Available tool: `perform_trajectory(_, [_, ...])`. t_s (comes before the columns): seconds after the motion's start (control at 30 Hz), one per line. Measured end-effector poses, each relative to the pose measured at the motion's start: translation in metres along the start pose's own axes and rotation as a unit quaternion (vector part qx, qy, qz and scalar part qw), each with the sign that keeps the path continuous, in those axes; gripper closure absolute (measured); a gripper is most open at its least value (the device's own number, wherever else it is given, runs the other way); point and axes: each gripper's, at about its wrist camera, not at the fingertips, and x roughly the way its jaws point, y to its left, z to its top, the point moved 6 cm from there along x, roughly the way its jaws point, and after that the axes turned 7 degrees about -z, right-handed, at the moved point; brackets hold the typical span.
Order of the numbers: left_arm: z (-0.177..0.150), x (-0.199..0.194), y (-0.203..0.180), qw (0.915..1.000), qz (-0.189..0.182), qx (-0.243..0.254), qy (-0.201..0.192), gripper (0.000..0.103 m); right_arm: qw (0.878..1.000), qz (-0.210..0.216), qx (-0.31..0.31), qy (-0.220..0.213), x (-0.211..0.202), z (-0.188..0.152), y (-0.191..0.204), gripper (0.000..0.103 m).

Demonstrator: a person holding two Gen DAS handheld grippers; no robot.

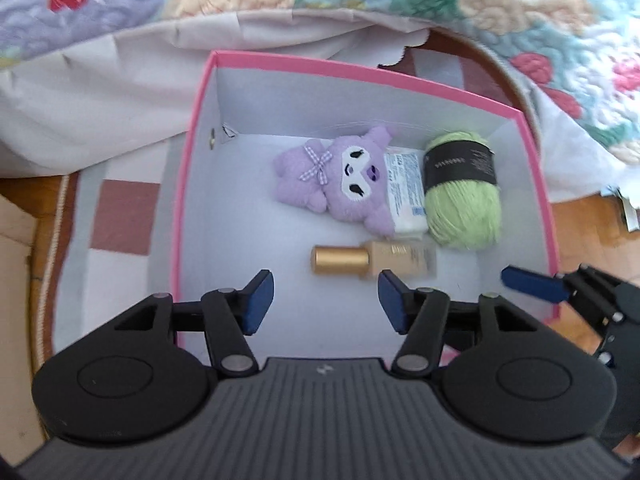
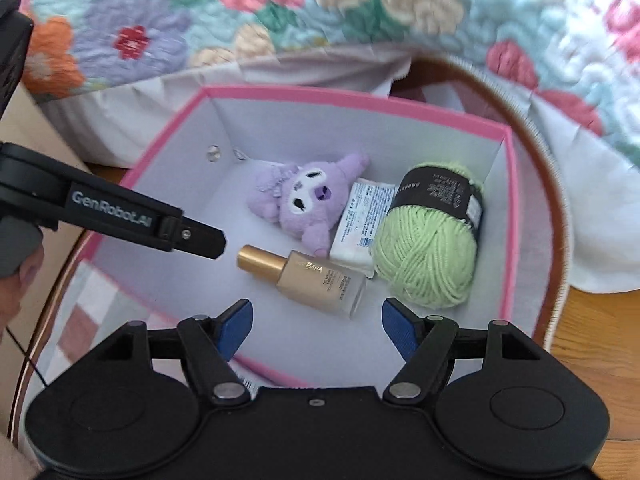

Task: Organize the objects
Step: 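Open the left tool to release the bottle and lift away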

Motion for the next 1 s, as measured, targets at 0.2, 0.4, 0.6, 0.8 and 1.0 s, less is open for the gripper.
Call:
perform_trajectory(0.2, [-0.017, -0.051, -0.011, 0.9996, 0.01, 0.027, -0.007, 0.042, 1.0, 0.015, -0.004, -0.013, -0.049, 0.002, 0.008, 0.027])
perform_trajectory(0.4, [-0.034, -0.098, -0.029, 0.9979, 0.043, 0.047, -0.014, 0.041, 0.998, 0.031, -0.026, -0.041, -0.11, 0.0, 0.025, 0.027])
perform_trajectory(0.6, [-0.051, -0.151, -0.045, 0.9969, 0.038, 0.059, -0.035, 0.04, 0.997, 0.041, -0.039, -0.059, -0.169, 0.001, 0.045, 0.027])
perform_trajectory(0.8, [-0.077, -0.191, -0.06, 0.9972, 0.015, 0.057, -0.045, 0.04, 0.996, 0.055, -0.054, -0.053, -0.213, -0.011, 0.058, 0.027])
perform_trajectory(1.0, [-0.104, -0.217, -0.074, 0.9968, 0.005, 0.059, -0.053, 0.034, 0.993, 0.048, -0.082, -0.065, -0.249, -0.034, 0.07, 0.027])
